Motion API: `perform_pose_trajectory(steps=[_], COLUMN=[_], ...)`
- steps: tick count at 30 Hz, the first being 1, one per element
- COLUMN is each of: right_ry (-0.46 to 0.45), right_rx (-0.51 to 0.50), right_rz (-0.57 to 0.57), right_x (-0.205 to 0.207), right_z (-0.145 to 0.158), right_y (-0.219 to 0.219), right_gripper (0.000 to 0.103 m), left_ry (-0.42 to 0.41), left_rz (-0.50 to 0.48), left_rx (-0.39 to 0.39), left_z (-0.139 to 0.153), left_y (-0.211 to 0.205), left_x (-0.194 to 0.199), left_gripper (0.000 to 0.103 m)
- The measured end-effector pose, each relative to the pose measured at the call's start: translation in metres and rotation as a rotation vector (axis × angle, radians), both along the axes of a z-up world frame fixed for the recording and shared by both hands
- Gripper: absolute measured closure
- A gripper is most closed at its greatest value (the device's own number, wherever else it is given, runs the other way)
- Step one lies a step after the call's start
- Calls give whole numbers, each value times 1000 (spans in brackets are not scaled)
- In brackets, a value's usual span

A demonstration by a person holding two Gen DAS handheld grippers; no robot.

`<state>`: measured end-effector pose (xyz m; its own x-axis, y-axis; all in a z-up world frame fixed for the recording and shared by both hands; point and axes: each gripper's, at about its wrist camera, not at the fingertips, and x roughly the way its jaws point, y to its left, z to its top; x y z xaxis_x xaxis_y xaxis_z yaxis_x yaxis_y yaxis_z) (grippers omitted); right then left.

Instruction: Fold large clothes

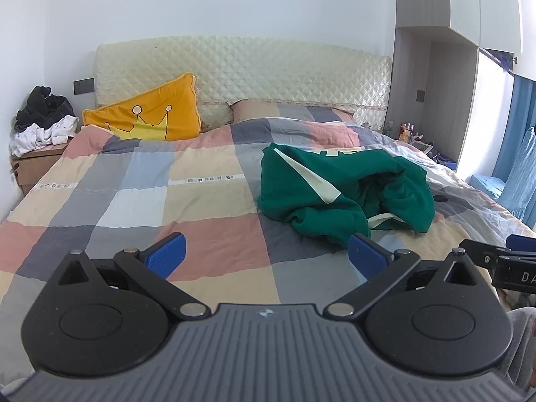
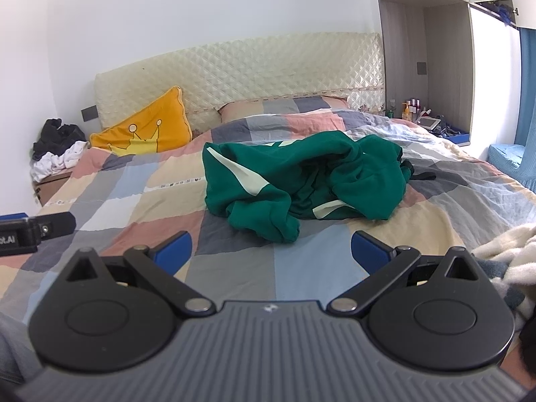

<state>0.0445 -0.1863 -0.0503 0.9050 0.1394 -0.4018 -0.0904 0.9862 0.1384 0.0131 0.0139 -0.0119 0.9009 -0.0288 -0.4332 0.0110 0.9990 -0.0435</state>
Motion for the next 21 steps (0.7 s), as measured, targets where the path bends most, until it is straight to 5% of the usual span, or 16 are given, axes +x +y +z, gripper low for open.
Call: perform_pose_trajectory(steps=[21], right_ry=[23], right_rx=[0], right_rz=[-10], right_x=[0], right_z=[-6], right_y=[0], right_gripper=[0], left_ry=[11], left_rz=[-2], left_rx=[-14], left_z=[-5], left_y=[4], left_x=[4], left_gripper=[0])
